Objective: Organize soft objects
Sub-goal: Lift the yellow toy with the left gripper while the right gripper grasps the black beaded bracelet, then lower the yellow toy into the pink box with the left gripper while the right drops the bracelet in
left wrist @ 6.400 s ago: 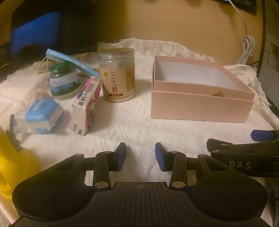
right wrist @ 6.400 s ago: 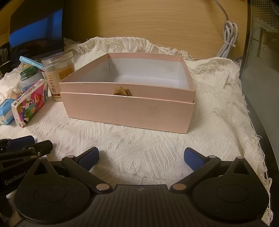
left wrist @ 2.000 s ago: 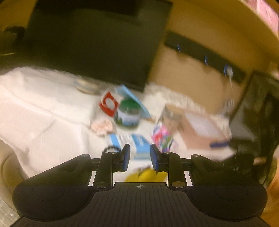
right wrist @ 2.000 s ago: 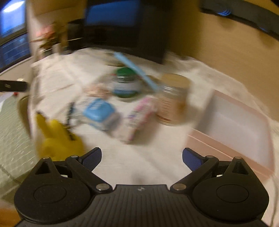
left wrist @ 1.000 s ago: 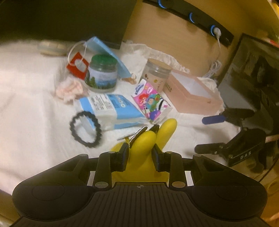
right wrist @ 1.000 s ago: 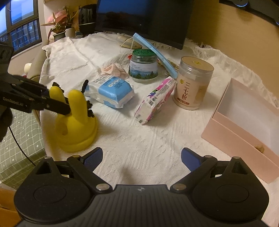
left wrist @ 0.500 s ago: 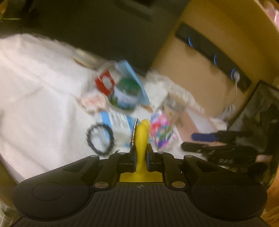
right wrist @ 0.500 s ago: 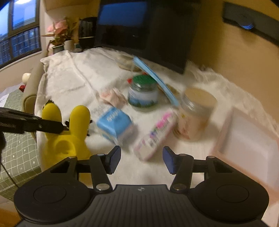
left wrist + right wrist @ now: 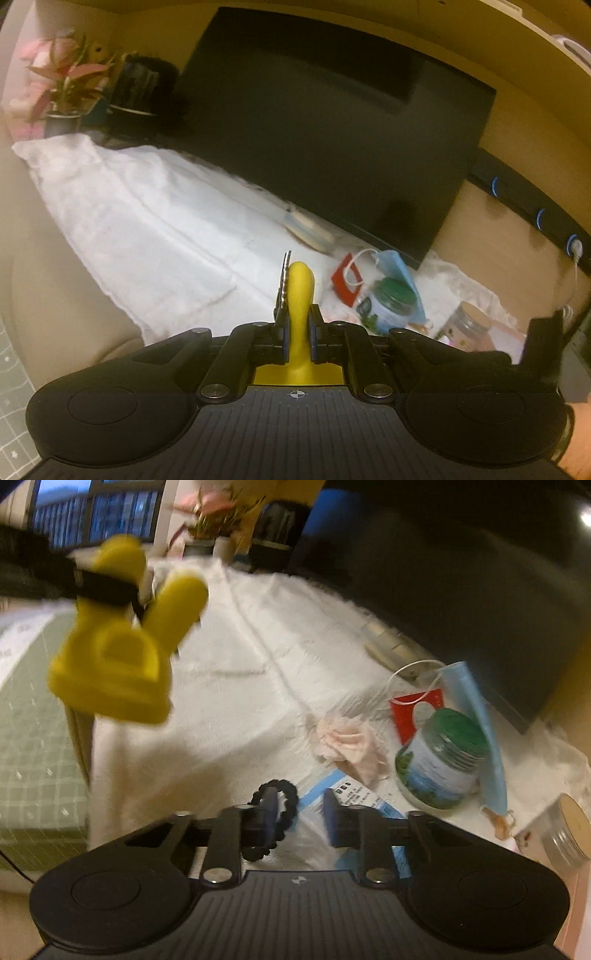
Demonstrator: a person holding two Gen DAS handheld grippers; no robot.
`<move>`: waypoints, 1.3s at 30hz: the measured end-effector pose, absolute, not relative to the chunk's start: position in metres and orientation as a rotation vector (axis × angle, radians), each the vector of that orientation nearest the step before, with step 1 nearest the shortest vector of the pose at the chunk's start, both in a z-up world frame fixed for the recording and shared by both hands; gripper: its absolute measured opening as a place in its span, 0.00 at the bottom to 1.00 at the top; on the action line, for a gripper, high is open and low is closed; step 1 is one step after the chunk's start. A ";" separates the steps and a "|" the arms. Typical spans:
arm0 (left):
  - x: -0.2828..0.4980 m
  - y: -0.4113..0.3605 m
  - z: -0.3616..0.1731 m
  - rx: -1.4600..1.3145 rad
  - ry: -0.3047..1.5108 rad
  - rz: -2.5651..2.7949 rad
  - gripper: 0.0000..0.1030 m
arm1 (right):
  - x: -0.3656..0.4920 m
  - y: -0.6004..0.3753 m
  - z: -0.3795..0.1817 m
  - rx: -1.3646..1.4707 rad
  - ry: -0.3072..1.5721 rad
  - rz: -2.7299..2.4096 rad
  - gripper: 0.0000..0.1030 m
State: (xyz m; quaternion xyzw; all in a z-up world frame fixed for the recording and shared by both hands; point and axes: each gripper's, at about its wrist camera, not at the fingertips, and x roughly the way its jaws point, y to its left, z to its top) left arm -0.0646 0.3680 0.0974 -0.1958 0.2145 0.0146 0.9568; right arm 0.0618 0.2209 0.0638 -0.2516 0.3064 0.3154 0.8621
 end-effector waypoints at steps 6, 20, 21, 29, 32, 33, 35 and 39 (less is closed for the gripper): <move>-0.055 0.360 0.103 -0.408 0.439 -0.014 0.11 | 0.052 0.187 0.105 -0.432 0.645 0.683 0.07; 0.019 0.191 0.128 -0.338 0.529 -0.661 0.11 | -0.004 -0.037 0.179 -0.221 0.675 0.216 0.07; 0.024 0.174 0.129 -0.329 0.535 -0.712 0.11 | -0.009 -0.054 0.181 -0.196 0.685 0.167 0.07; 0.091 0.061 0.153 -0.241 0.501 -0.940 0.12 | -0.036 -0.138 0.193 -0.032 0.687 -0.098 0.07; 0.130 0.024 0.155 -0.260 0.532 -0.939 0.14 | -0.045 -0.151 0.192 0.001 0.688 -0.164 0.07; 0.145 0.012 0.152 -0.274 0.558 -0.914 0.16 | -0.045 -0.157 0.190 0.011 0.691 -0.180 0.07; 0.169 -0.001 0.142 -0.304 0.649 -0.813 0.16 | -0.045 -0.162 0.187 0.026 0.699 -0.204 0.07; 0.186 -0.028 0.109 -0.145 0.741 -0.708 0.20 | -0.040 -0.171 0.180 0.062 0.723 -0.242 0.07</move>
